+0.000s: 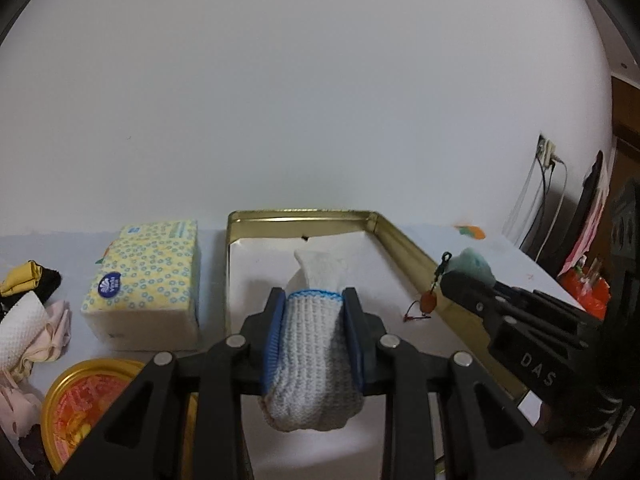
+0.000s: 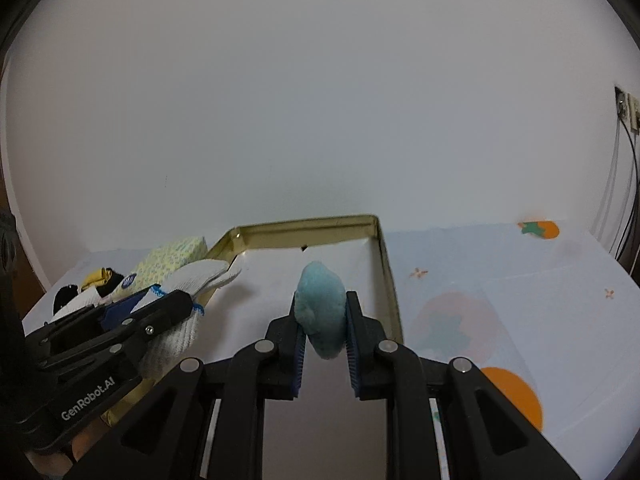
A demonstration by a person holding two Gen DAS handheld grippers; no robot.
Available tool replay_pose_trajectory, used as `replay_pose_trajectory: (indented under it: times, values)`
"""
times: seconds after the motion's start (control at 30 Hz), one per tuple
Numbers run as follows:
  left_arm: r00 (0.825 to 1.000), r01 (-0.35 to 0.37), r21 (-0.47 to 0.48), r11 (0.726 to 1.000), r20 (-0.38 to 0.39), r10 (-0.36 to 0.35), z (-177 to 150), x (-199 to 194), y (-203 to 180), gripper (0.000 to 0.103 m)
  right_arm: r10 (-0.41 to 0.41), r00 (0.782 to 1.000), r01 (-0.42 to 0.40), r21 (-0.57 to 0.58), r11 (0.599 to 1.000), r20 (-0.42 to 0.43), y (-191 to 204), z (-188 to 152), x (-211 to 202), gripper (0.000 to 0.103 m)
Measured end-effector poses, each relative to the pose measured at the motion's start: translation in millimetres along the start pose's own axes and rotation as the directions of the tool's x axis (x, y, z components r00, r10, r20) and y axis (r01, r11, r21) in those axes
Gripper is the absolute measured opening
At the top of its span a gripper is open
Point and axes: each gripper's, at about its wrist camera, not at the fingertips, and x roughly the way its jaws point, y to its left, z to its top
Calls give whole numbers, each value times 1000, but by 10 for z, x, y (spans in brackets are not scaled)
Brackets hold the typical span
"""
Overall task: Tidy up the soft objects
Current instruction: 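Carry the glove and charm over the gold tray and release both inside, then withdraw both open grippers from the tray back toward the soft items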
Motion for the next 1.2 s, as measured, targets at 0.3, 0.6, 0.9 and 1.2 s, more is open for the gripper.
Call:
replay_pose_trajectory:
  times: [0.3, 0.6, 0.9, 1.2]
  values:
    - [999, -41, 25, 999, -10, 41, -49, 116, -108, 27, 14, 1000, -14, -8, 1000, -17, -19, -46, 223, 20]
    - [996, -79, 21, 997, -29, 80, -47, 171, -108, 27, 19, 1000, -20, -13, 1000, -25, 10, -41, 253, 20]
    - [990, -142, 12, 990, 20, 142, -58, 100, -90, 57, 63, 998, -63, 34, 997, -2, -8, -47, 220, 67]
    - [979, -163, 5, 987, 124, 161, -77, -94, -64, 103, -10, 983, -10, 112, 994, 183, -118, -10, -90, 81]
